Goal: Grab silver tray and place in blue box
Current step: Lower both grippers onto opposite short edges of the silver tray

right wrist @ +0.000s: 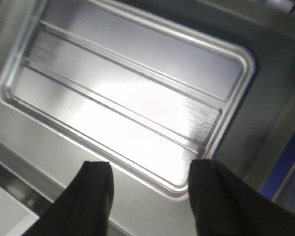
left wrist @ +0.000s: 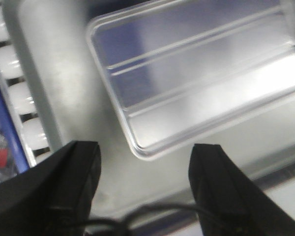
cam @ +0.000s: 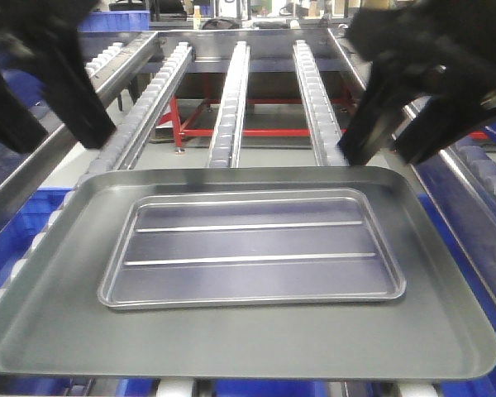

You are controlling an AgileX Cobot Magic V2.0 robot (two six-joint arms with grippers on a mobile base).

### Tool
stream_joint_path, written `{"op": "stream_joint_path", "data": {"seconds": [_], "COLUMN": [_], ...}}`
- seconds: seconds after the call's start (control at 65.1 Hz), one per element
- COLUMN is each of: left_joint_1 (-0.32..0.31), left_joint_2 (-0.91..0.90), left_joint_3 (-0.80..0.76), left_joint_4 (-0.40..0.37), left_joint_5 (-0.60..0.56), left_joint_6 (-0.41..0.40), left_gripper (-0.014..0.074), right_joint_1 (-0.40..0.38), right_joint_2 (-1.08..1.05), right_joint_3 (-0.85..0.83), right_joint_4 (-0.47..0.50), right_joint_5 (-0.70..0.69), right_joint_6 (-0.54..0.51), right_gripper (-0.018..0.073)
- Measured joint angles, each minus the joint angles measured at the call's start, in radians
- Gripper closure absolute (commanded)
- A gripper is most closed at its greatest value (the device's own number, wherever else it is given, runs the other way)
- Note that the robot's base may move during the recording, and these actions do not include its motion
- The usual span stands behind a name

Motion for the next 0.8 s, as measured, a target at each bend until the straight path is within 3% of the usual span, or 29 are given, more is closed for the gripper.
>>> {"op": "stream_joint_path", "data": {"seconds": [0.108, 0.384, 0.538, 0.799], "left_joint_1": [0.0, 0.0, 0.0, 0.0], "left_joint_2": [0.091, 0.228, 0.279, 0.344], "left_joint_3": [-0.055, -0.117, -0.135, -0.158], "left_joint_4": [0.026, 0.09, 0.11, 0.115], "left_joint_5": [0.007, 0.013, 0.017, -0.002], "left_joint_6": [-0.061, -0.187, -0.227, -0.231], "left_gripper": [0.0284, 0.0284, 0.0284, 0.0284], "right_joint_1": [0.002, 0.041, 0.048, 0.048], "right_joint_2": [0.088, 0.218, 0.27, 0.345], "right_joint_3": [-0.065, -0.183, -0.208, -0.21], "right_joint_4": [-0.07, -0.368, -0.397, -0.401], "right_joint_5": [0.052, 0.116, 0.114, 0.114], "right_joint_6": [0.089, 0.438, 0.508, 0.53], "right_gripper": [0.0103, 0.0103, 0.0103, 0.0104]}}
